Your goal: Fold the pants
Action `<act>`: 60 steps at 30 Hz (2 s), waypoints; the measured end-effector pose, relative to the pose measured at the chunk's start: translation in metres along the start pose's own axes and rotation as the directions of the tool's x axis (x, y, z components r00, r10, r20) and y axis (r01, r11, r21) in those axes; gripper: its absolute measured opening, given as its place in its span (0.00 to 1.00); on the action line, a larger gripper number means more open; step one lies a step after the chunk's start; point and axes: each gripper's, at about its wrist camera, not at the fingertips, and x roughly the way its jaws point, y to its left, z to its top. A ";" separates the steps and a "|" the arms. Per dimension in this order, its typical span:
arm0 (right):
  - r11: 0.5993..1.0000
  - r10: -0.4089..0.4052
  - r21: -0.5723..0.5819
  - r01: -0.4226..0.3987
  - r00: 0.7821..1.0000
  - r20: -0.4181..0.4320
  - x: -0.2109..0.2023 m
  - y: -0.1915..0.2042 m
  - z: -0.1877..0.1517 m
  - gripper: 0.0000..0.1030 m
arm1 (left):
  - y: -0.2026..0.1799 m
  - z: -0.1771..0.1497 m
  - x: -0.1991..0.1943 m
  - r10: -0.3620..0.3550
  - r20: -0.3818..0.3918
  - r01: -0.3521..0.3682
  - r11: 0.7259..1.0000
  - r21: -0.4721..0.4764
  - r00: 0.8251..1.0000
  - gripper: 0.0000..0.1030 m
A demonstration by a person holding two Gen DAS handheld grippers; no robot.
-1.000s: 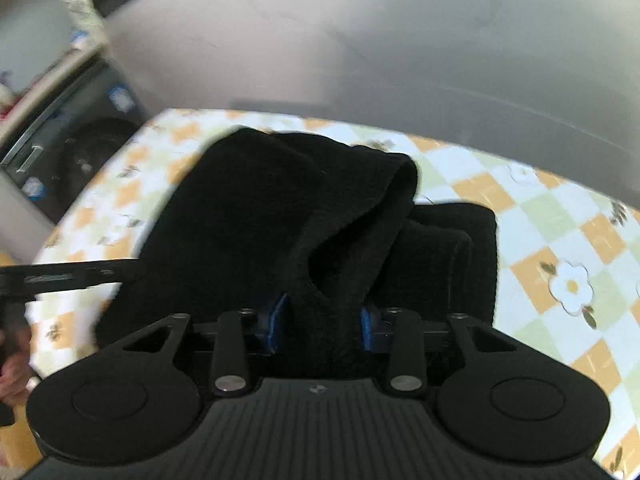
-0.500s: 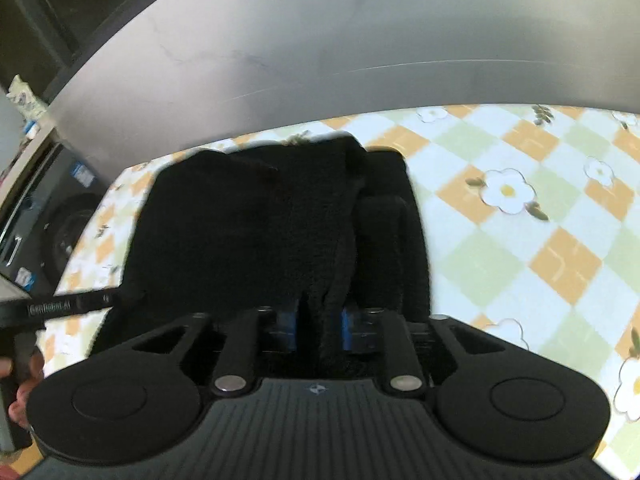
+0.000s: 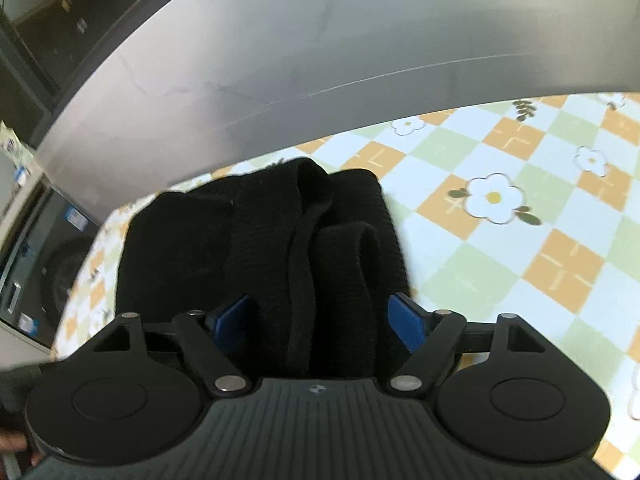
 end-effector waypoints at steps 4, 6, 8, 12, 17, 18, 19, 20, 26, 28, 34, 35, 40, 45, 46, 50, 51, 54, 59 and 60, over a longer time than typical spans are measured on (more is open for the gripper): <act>1.000 0.005 0.004 -0.005 1.000 -0.022 0.015 0.009 0.008 0.66 | 0.000 0.000 -0.001 0.002 -0.001 -0.002 1.000 -0.019 1.000 0.30; 0.998 0.005 -0.067 -0.002 0.999 0.034 0.005 0.023 0.014 0.23 | 0.003 0.000 -0.002 -0.006 -0.002 0.006 0.999 -0.041 1.000 0.30; 0.990 0.075 -0.131 -0.061 0.991 0.107 -0.015 0.038 0.023 0.22 | 0.005 0.000 -0.004 -0.022 -0.002 0.022 0.997 -0.072 1.000 0.30; 0.975 0.090 -0.209 -0.071 0.992 0.083 -0.012 0.033 0.031 0.22 | 0.000 -0.001 -0.004 -0.013 -0.006 0.013 0.997 -0.077 1.000 0.30; 0.997 0.039 -0.065 -0.039 0.999 0.005 0.007 -0.007 0.017 0.52 | -0.014 -0.003 -0.002 0.025 -0.008 -0.026 0.999 -0.022 1.000 0.34; 0.998 0.024 -0.064 -0.024 1.000 0.007 0.001 -0.005 0.017 0.53 | -0.014 -0.003 -0.002 0.028 -0.009 -0.028 0.999 -0.027 1.000 0.35; 0.996 0.009 -0.084 -0.008 1.000 0.022 -0.009 -0.002 0.016 0.53 | -0.013 -0.002 -0.002 0.028 -0.010 -0.028 0.999 -0.036 1.000 0.35; 0.994 -0.005 -0.112 0.010 0.999 0.039 -0.018 0.003 0.015 0.53 | -0.013 -0.002 -0.002 0.028 -0.012 -0.028 0.999 -0.042 1.000 0.35; 0.944 -0.021 -0.330 0.013 1.000 -0.021 -0.038 0.037 0.000 0.45 | -0.013 -0.001 0.000 0.027 -0.012 -0.028 0.998 -0.048 1.000 0.35; 0.924 -0.084 -0.377 0.057 0.995 -0.055 -0.027 0.043 -0.009 0.44 | -0.012 -0.001 -0.001 0.026 -0.012 -0.027 0.998 -0.053 1.000 0.35; 0.956 -0.043 -0.290 0.033 0.999 -0.031 -0.034 0.039 -0.013 0.12 | -0.007 -0.001 -0.004 0.012 -0.013 -0.012 0.998 -0.067 1.000 0.35; 0.953 -0.016 -0.302 0.009 1.000 -0.021 -0.042 0.044 -0.011 0.10 | -0.004 0.001 -0.005 0.002 -0.015 -0.003 0.997 -0.076 1.000 0.35; 0.957 0.072 -0.283 -0.068 0.997 0.004 -0.075 0.048 -0.018 0.07 | 0.010 0.005 -0.015 -0.028 0.007 0.029 0.994 -0.101 1.000 0.34; 0.978 -0.007 -0.206 -0.004 0.999 -0.048 -0.054 0.022 -0.051 0.08 | 0.005 0.002 -0.008 -0.039 -0.017 0.038 0.999 -0.020 0.999 0.35; 0.985 -0.002 -0.173 -0.006 0.999 -0.048 -0.052 0.016 -0.052 0.09 | 0.001 0.000 -0.005 -0.027 -0.022 0.027 1.000 0.007 0.999 0.35; 0.990 0.003 -0.138 -0.010 0.999 -0.053 -0.055 0.013 -0.036 0.24 | -0.003 -0.007 -0.004 -0.001 -0.016 0.002 0.999 0.048 1.000 0.35; 0.991 0.007 -0.130 -0.012 0.999 -0.038 -0.057 0.012 -0.031 0.27 | -0.001 -0.006 -0.004 -0.004 -0.018 0.005 0.999 0.037 1.000 0.35; 0.997 -0.003 -0.082 0.005 1.000 0.016 -0.062 0.005 -0.015 0.30 | 0.003 -0.006 -0.003 -0.012 -0.020 0.012 1.000 0.011 1.000 0.35; 0.998 -0.058 0.012 0.058 0.997 0.041 -0.041 -0.015 0.016 0.31 | -0.003 -0.006 -0.004 0.004 -0.006 -0.004 1.000 0.006 1.000 0.36; 0.999 -0.046 0.017 0.046 0.999 0.021 -0.034 -0.016 0.020 0.31 | -0.003 -0.006 -0.005 0.006 -0.005 -0.006 1.000 0.002 1.000 0.35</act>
